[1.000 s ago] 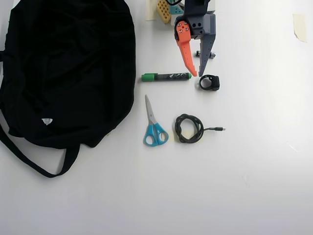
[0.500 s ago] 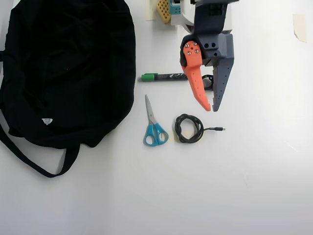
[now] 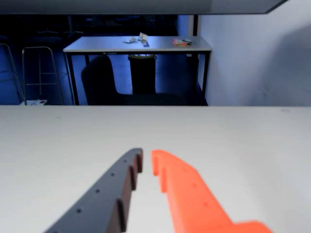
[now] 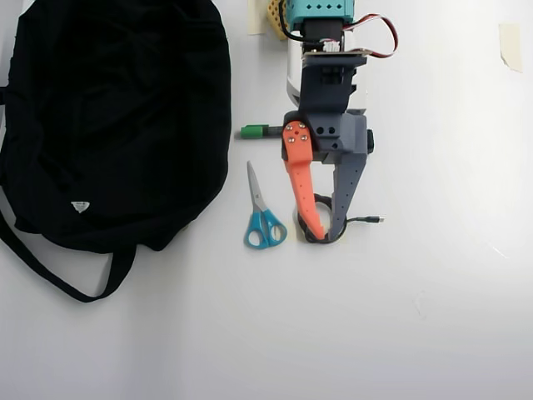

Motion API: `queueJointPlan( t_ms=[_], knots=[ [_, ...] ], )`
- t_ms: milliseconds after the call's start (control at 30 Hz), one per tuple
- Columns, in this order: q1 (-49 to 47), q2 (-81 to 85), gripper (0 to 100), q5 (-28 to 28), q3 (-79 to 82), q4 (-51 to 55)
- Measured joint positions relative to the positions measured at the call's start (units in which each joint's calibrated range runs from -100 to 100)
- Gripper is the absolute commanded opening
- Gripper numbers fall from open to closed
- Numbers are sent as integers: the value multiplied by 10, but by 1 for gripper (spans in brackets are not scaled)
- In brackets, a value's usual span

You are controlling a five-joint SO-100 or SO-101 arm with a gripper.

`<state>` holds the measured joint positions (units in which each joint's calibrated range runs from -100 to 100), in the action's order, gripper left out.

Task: Put the green marker into the black bag

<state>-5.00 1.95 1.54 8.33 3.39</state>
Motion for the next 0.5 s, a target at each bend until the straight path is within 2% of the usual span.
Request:
queueJointPlan(
  t_ms=[367, 433, 500],
  knots=[
    [3, 0, 3, 0, 27, 0],
    [2, 0, 3, 0, 27, 12],
    [4, 25, 3, 2, 27, 76]
  ],
)
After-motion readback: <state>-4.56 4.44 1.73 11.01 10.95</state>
